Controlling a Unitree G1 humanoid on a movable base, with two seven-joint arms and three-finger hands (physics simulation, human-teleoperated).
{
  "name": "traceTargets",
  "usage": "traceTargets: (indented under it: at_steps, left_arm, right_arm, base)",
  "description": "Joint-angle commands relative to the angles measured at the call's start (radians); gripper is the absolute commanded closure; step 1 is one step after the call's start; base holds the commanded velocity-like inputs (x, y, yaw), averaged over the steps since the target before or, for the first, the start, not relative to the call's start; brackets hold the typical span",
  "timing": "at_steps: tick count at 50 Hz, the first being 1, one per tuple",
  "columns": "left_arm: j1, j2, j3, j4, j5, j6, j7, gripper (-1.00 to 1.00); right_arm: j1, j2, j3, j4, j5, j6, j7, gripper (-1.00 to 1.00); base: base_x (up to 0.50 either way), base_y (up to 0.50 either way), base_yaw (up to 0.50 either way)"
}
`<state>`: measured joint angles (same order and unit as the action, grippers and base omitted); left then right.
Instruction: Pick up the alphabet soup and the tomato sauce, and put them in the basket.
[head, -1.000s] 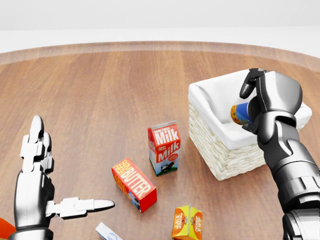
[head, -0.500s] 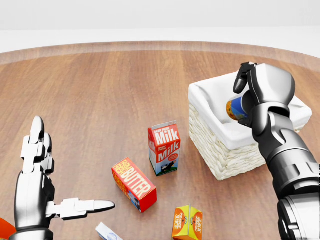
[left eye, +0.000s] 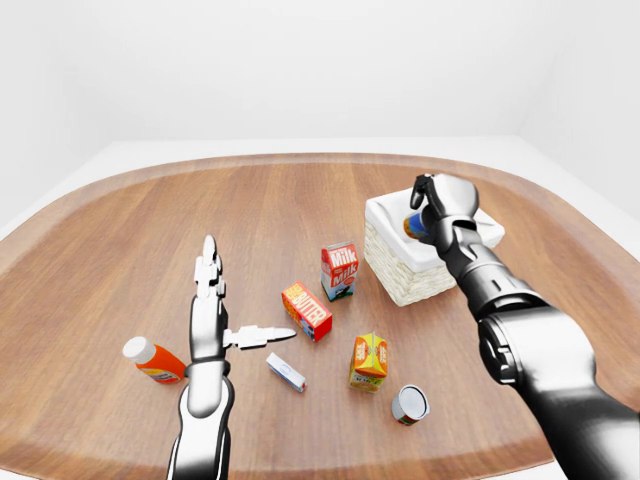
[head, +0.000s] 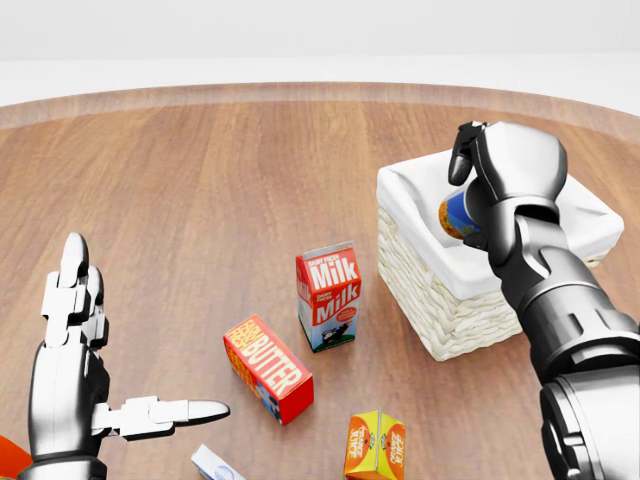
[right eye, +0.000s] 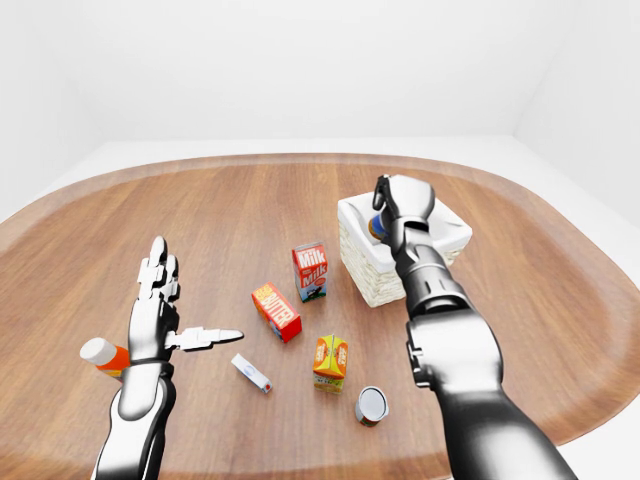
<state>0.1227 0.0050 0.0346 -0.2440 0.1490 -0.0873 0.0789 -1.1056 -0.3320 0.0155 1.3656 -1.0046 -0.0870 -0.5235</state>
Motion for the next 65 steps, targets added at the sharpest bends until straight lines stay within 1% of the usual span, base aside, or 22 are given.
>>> traceTargets:
  at_steps: [1,2,3,6,7,9,10,11,12,13,14,15,17,19,21,24,37,62,63,64,65]
  left_arm:
    - [-0.002,0.0,0.004,0.0,-0.003,0.0,0.002,-1.0]
    - [-0.003,0.0,0.005,0.001,-0.003,0.0,0.002,-1.0]
    - [-0.004,0.001,0.005,0.001,-0.004,0.0,0.002,-1.0]
    - [-0.005,0.0,0.005,0.001,-0.004,0.0,0.002,-1.0]
    - [-0.006,0.0,0.005,-0.001,-0.004,0.0,0.002,-1.0]
    - [-0.006,0.0,0.005,-0.002,-0.004,0.0,0.002,-1.0]
    - [-0.006,0.0,0.005,-0.002,-0.004,0.0,0.002,-1.0]
    - [-0.006,0.0,0.005,-0.002,-0.004,0.0,0.002,-1.0]
    - [-0.005,0.0,0.005,-0.004,-0.005,0.0,0.002,-1.0]
    - [-0.005,0.0,0.005,-0.004,-0.005,0.0,0.002,-1.0]
    - [-0.006,0.0,0.005,-0.003,-0.005,0.0,0.002,-1.0]
    - [-0.005,0.0,0.005,-0.005,-0.005,0.0,0.001,-1.0]
    - [-0.005,0.0,0.005,-0.003,-0.006,0.0,0.001,-1.0]
    - [-0.004,0.0,0.005,0.0,-0.006,0.0,0.001,-1.0]
    - [-0.003,0.0,0.004,-0.001,-0.006,0.0,0.001,-1.0]
    - [-0.001,0.0,0.003,-0.003,-0.004,0.0,0.002,-1.0]
    - [-0.002,0.0,0.004,0.003,-0.005,0.0,0.001,-1.0]
    - [-0.003,0.0,0.004,-0.001,-0.005,0.0,0.001,-1.0]
    - [-0.003,0.0,0.004,-0.001,-0.005,0.0,0.0,-1.0]
    - [-0.003,0.0,0.004,-0.001,-0.004,0.0,0.001,-1.0]
    - [-0.003,0.0,0.004,-0.001,-0.004,0.0,0.001,-1.0]
  right_arm:
    - [-0.029,0.002,-0.008,-0.014,-0.057,0.011,0.0,1.0]
    - [-0.029,0.001,-0.01,-0.014,-0.058,0.014,0.0,1.0]
    - [-0.029,-0.001,-0.01,-0.012,-0.063,0.027,0.0,1.0]
    - [-0.027,-0.004,-0.011,-0.009,-0.076,0.036,0.0,1.0]
    - [-0.026,-0.005,-0.01,-0.007,-0.083,0.049,0.0,1.0]
    - [-0.027,-0.006,-0.01,-0.007,-0.093,0.06,0.0,1.0]
    - [-0.028,-0.007,-0.005,-0.006,-0.105,0.071,0.0,1.0]
    - [-0.028,-0.007,-0.006,-0.006,-0.107,0.072,0.0,1.0]
    - [-0.029,-0.007,0.003,-0.004,-0.125,0.088,0.0,1.0]
    - [-0.03,-0.009,0.004,-0.004,-0.136,0.097,0.0,1.0]
    - [-0.03,-0.01,0.0,-0.003,-0.138,0.097,0.0,1.0]
    - [-0.029,-0.011,0.008,-0.002,-0.155,0.112,0.0,1.0]
    - [-0.027,-0.011,0.004,-0.002,-0.163,0.112,0.0,1.0]
    - [-0.025,-0.01,0.01,0.0,-0.185,0.123,0.0,1.0]
    - [-0.024,-0.008,0.008,0.0,-0.196,0.125,0.0,1.0]
    - [-0.025,-0.007,0.015,0.002,-0.223,0.137,0.0,1.0]
    - [-0.027,-0.003,0.006,0.003,-0.268,0.142,0.0,1.0]
    - [-0.05,-0.002,0.001,-0.001,-0.267,0.127,0.0,1.0]
    - [-0.049,-0.002,0.001,-0.001,-0.266,0.126,0.0,0.95]
    - [-0.049,-0.001,0.001,-0.001,-0.265,0.124,0.0,0.36]
    - [-0.049,0.0,0.001,-0.002,-0.266,0.123,0.0,-0.1]
  base:
    - [0.0,0.0,0.0]
    - [0.0,0.0,0.0]
    - [0.0,0.0,0.0]
    - [0.0,0.0,0.0]
    - [0.0,0.0,0.0]
    - [0.0,0.0,0.0]
    - [0.0,0.0,0.0]
    - [0.0,0.0,0.0]
    - [0.0,0.0,0.0]
    - [0.0,0.0,0.0]
    - [0.0,0.0,0.0]
    - [0.0,0.0,0.0]
    - [0.0,0.0,0.0]
    - [0.0,0.0,0.0]
    - [0.0,0.0,0.0]
    - [0.0,0.0,0.0]
    - [0.0,0.0,0.0]
    - [0.0,0.0,0.0]
    - [0.0,0.0,0.0]
    - [0.0,0.0,0.0]
    - [0.0,0.0,0.0]
